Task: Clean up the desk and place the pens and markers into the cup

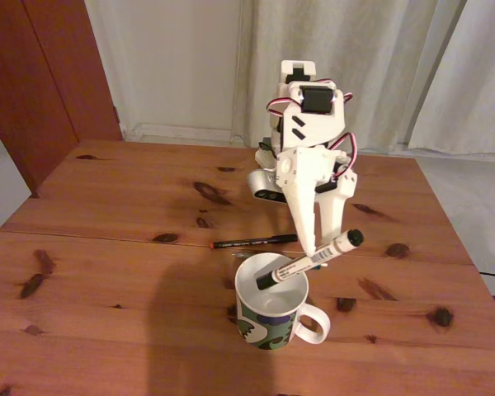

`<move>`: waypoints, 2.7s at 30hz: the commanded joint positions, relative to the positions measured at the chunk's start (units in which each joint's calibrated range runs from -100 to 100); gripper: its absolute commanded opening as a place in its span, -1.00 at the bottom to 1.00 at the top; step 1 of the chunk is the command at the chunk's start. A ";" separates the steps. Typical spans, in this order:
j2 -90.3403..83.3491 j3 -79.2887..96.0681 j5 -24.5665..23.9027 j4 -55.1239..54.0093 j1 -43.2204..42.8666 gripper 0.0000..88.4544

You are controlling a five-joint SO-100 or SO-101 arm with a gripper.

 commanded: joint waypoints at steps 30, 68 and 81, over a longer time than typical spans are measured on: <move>-28.79 30.85 13.63 -0.62 -0.71 -0.75; -21.10 52.85 42.34 -0.62 5.57 -0.75; -18.78 53.66 46.79 -0.62 7.01 -0.75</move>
